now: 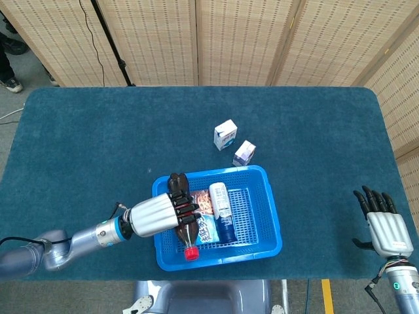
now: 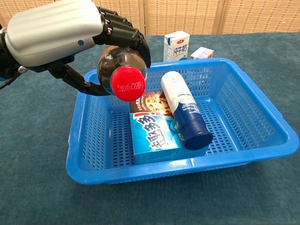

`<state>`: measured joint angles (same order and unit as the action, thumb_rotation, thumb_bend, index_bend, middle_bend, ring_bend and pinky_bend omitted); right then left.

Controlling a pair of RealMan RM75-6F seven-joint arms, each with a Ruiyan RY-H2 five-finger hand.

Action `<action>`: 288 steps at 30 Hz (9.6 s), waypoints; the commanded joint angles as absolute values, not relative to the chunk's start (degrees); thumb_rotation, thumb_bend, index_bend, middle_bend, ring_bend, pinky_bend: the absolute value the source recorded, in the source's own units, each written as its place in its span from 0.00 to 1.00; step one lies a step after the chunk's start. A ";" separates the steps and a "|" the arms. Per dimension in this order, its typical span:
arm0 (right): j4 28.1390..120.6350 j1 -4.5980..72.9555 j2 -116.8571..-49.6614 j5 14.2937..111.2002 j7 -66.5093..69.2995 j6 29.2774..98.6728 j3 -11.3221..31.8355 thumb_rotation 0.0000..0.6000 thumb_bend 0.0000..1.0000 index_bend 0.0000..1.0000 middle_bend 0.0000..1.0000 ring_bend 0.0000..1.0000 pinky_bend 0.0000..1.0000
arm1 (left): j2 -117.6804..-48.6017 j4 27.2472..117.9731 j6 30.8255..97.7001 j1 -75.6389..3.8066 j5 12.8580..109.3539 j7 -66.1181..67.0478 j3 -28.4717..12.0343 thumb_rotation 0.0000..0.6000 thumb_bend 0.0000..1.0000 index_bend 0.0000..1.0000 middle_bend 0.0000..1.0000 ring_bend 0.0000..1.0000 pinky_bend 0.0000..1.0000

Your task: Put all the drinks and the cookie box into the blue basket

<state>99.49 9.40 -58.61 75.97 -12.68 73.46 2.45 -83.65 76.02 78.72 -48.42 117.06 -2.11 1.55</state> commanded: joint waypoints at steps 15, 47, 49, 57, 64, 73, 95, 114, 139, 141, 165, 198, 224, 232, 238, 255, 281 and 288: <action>99.48 9.42 -58.47 75.80 -12.43 73.34 2.56 1.00 0.00 0.00 0.00 0.00 0.00 | -82.97 78.28 68.61 -49.13 112.45 0.65 4.50 1.00 0.54 0.16 0.06 0.14 0.40; 94.28 13.63 -59.26 74.25 -10.69 70.69 6.88 1.00 0.00 0.00 0.00 0.00 0.00 | -59.88 98.41 74.24 -39.19 88.32 -12.59 -2.91 1.00 0.00 0.00 0.00 0.00 0.00; 93.39 14.48 -59.07 73.90 -10.20 69.79 7.51 1.00 0.00 0.00 0.00 0.00 0.00 | -58.64 99.72 74.07 -38.03 86.76 -11.28 -2.72 1.00 0.00 0.00 0.00 0.00 0.00; 86.44 22.84 -58.47 76.02 -1.31 61.31 11.75 1.00 0.00 0.00 0.00 0.00 0.00 | -54.66 105.38 75.95 -30.78 78.65 -5.21 -1.74 1.00 0.00 0.00 0.00 0.00 0.00; 74.93 33.43 -63.99 84.76 11.49 53.32 12.49 1.00 0.00 0.01 0.00 0.00 0.01 | -53.50 108.62 78.93 -25.66 75.21 -2.50 -1.17 1.00 0.01 0.00 0.00 0.00 0.00; 59.56 45.96 -73.76 95.27 27.18 48.61 8.94 1.00 0.00 0.14 0.02 0.05 0.12 | -55.00 111.50 80.93 -21.95 71.41 4.42 -1.91 1.00 0.06 0.00 0.00 0.00 0.00; 47.19 57.68 -84.94 95.38 33.03 42.85 4.47 1.00 0.00 0.22 0.13 0.14 0.14 | -55.19 110.11 76.00 -21.39 70.30 4.41 -5.45 1.00 0.07 0.00 0.00 0.00 0.00; 33.93 58.02 -95.68 92.67 34.21 47.43 3.36 1.00 0.49 0.56 0.51 0.51 0.31 | -55.42 108.67 72.49 -21.36 69.36 4.07 -6.94 1.00 0.08 0.00 0.00 0.00 0.00; 80.60 47.12 -62.22 99.35 18.23 70.83 2.92 1.00 0.53 0.59 0.53 0.51 0.31 | -52.71 109.05 72.18 -19.20 77.23 -3.47 -6.16 1.00 0.08 0.00 0.00 0.00 0.00; 81.47 46.76 -61.60 101.76 16.68 71.41 1.81 1.00 0.53 0.59 0.53 0.51 0.31 | -52.59 109.00 72.36 -18.96 77.62 -3.88 -6.09 1.00 0.08 0.00 0.00 0.00 0.00; 83.74 48.09 -63.31 114.21 1.02 68.10 -2.53 1.00 0.55 0.57 0.52 0.47 0.25 | -51.45 108.99 70.81 -18.78 80.55 -6.68 -5.53 1.00 0.08 0.00 0.00 0.00 0.00; 67.88 57.18 -74.56 88.44 7.41 49.54 13.62 1.00 0.00 0.00 0.00 0.00 0.00 | -51.36 108.08 69.68 -18.96 80.75 -7.84 -5.41 1.00 0.08 0.00 0.00 0.00 0.00; 36.69 71.38 -94.26 79.45 24.63 22.13 12.46 1.00 0.01 0.00 0.00 0.00 0.09 | -52.34 108.10 67.46 -20.22 77.22 -5.23 -6.25 1.00 0.08 0.00 0.00 0.00 0.00; 29.15 72.18 -100.20 79.46 26.67 23.41 12.37 1.00 0.23 0.18 0.09 0.18 0.22 | -52.36 107.96 67.08 -20.40 76.50 -5.34 -6.47 1.00 0.08 0.00 0.00 0.00 0.00; 26.51 72.37 -102.83 80.00 29.63 23.67 11.84 1.00 0.49 0.42 0.30 0.35 0.29 | -52.50 107.76 66.67 -20.57 75.61 -4.91 -6.60 1.00 0.08 0.00 0.00 0.00 0.00; 32.00 70.18 -97.88 82.76 38.29 35.29 11.70 1.00 0.64 0.57 0.50 0.41 0.30 | -52.28 108.01 65.95 -20.81 76.45 -5.55 -6.34 1.00 0.08 0.00 0.00 0.00 0.00; 93.15 49.80 -56.41 101.93 27.03 64.27 2.03 1.00 0.66 0.59 0.52 0.39 0.30 | -51.65 108.60 67.59 -19.92 81.47 -7.70 -4.91 1.00 0.08 0.00 0.00 0.00 0.00; 91.84 46.65 -56.06 111.36 24.09 68.47 -3.34 1.00 0.67 0.59 0.51 0.36 0.31 | -51.71 108.54 67.52 -20.05 81.18 -7.60 -5.01 1.00 0.08 0.00 0.00 0.00 0.00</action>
